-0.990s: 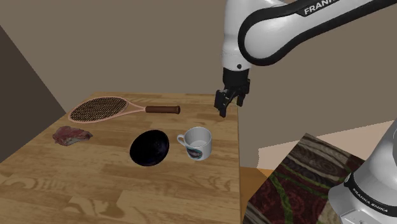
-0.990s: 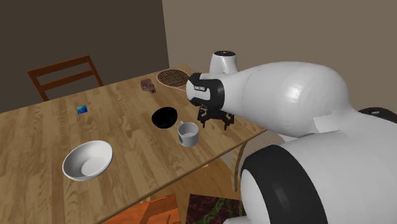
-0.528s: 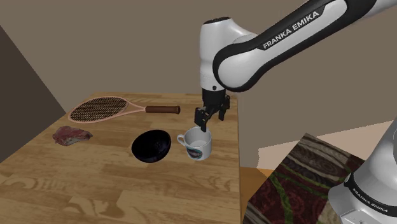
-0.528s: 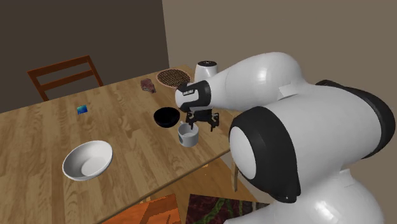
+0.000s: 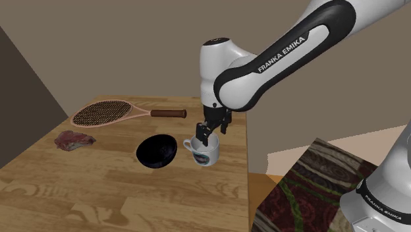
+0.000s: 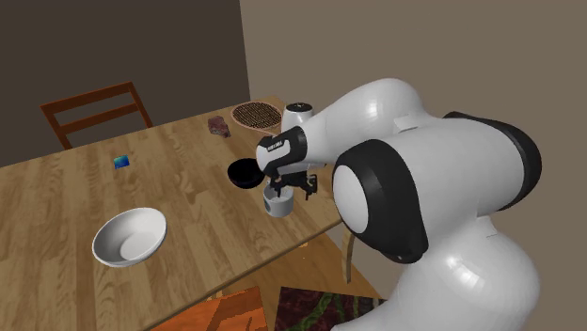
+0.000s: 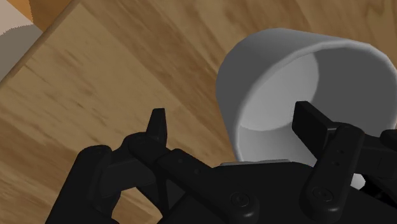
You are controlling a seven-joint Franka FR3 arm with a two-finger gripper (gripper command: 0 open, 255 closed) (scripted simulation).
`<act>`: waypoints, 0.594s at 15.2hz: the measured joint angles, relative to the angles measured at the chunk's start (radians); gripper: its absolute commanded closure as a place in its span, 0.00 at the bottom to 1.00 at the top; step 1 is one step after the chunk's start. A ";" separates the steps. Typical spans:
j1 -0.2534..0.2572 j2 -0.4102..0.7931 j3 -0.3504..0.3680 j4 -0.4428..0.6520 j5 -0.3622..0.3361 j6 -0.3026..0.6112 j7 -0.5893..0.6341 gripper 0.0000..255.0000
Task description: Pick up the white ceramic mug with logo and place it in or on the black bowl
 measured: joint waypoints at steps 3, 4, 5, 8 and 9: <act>0.001 0.011 0.001 -0.010 -0.004 0.021 0.004 0.00; 0.002 0.012 0.001 -0.010 -0.005 0.022 0.005 0.00; 0.002 0.013 0.001 -0.010 -0.005 0.023 0.005 0.00; 0.002 0.013 0.001 -0.010 -0.005 0.023 0.006 1.00; 0.002 0.013 0.001 -0.010 -0.005 0.023 0.006 1.00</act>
